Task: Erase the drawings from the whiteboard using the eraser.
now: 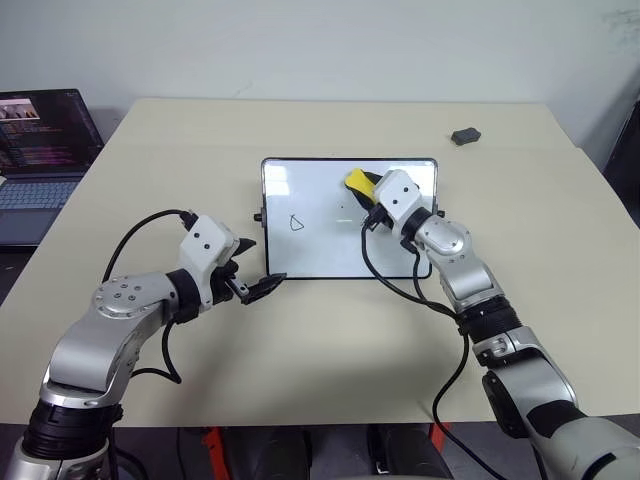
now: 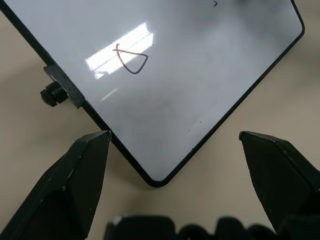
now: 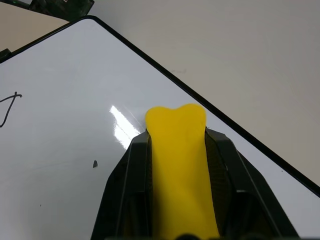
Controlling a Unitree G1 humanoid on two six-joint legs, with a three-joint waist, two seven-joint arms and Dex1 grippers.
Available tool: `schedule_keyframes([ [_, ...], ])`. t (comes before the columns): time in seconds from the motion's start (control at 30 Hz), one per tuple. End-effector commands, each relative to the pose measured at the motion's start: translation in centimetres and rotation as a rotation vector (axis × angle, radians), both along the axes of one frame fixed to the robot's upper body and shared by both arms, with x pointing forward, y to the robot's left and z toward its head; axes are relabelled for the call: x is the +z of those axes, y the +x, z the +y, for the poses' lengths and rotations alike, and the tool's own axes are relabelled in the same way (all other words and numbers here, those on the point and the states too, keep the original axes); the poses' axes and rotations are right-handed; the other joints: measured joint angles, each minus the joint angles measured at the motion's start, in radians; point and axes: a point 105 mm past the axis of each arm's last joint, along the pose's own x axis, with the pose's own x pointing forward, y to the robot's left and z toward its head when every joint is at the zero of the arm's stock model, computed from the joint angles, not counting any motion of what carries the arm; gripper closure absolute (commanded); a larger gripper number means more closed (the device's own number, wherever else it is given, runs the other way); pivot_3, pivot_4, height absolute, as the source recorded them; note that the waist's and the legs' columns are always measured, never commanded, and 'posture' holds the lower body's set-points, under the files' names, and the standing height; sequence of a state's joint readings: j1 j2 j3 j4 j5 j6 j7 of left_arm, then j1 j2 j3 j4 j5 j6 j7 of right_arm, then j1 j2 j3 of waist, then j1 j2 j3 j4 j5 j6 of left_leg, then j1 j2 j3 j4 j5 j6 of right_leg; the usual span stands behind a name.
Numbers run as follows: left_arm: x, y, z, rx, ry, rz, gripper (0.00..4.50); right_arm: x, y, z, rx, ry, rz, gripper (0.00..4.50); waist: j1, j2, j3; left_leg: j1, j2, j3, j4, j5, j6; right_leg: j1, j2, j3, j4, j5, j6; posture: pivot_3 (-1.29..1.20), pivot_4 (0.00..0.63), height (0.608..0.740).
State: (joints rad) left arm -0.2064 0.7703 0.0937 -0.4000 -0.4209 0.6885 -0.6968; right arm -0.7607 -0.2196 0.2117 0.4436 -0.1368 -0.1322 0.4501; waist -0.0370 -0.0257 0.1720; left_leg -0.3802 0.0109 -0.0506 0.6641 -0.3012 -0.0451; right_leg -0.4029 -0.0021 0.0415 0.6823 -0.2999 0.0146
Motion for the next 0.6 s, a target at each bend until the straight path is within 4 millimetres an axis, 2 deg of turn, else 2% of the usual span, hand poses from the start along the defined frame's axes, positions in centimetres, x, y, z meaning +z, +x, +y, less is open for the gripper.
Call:
schedule_keyframes([
  [0.03, 1.5, -0.2, -0.4, -0.027, 0.011, -0.061, 0.0, -4.2, -0.8, 0.0, 0.032, -0.11, 0.142, 3.41, 0.0, 0.0, 0.0, 0.0, 0.0, 0.0, 0.0, 0.0, 0.0, 0.0, 0.0, 0.0, 0.001, 0.0, 0.0, 0.0, 0.15, 0.74],
  [0.17, 1.6, -0.1, -0.6, -0.035, 0.011, -0.064, 0.0, -7.0, -2.3, 0.0, 0.092, -0.255, 0.21, 3.41, 0.002, 0.0, -0.001, 0.002, 0.0, 0.0, 0.002, 0.0, 0.0, 0.0, 0.0, 0.0, 0.005, 0.0, 0.0, 0.0, 0.15, 0.74],
  [0.27, 1.6, -0.1, -0.7, -0.039, 0.01, -0.064, 0.0, -6.9, -2.5, 0.1, 0.101, -0.259, 0.217, 3.41, 0.002, -0.001, -0.001, 0.004, -0.001, 0.0, 0.003, 0.0, 0.0, 0.001, 0.0, 0.001, 0.009, 0.0, 0.0, 0.0, 0.15, 0.74],
  [0.33, 1.7, -0.1, -0.8, -0.043, 0.01, -0.065, 0.0, -5.2, -2.3, 0.3, 0.093, -0.197, 0.157, 3.41, 0.002, -0.001, -0.001, 0.006, -0.001, 0.0, 0.003, 0.001, 0.001, 0.002, 0.0, 0.001, 0.011, 0.0, 0.0, 0.0, 0.15, 0.74],
  [0.43, 1.7, -0.1, -1.0, -0.048, 0.011, -0.066, 0.0, -1.4, -2.2, 0.2, 0.088, -0.062, 0.036, 3.41, 0.003, 0.0, 0.001, 0.012, -0.001, 0.0, 0.003, 0.001, 0.0, 0.007, 0.0, 0.0, 0.013, 0.0, 0.0, 0.0, 0.15, 0.74],
  [0.53, 1.8, -0.1, -1.1, -0.054, 0.01, -0.067, 0.0, 1.9, -1.6, -1.2, 0.022, 0.053, -0.07, 3.41, 0.003, 0.0, 0.002, 0.013, -0.001, 0.0, 0.002, 0.001, 0.0, 0.009, 0.0, 0.0, 0.012, 0.0, 0.0, 0.0, 0.15, 0.74],
  [0.6, 1.8, -0.1, -1.2, -0.058, 0.008, -0.067, 0.0, 2.6, -0.9, -2.7, -0.052, 0.078, -0.109, 3.41, 0.004, 0.0, 0.002, 0.012, -0.001, 0.0, 0.001, 0.001, 0.0, 0.009, 0.0, 0.0, 0.009, 0.0, 0.0, 0.0, 0.15, 0.74],
])
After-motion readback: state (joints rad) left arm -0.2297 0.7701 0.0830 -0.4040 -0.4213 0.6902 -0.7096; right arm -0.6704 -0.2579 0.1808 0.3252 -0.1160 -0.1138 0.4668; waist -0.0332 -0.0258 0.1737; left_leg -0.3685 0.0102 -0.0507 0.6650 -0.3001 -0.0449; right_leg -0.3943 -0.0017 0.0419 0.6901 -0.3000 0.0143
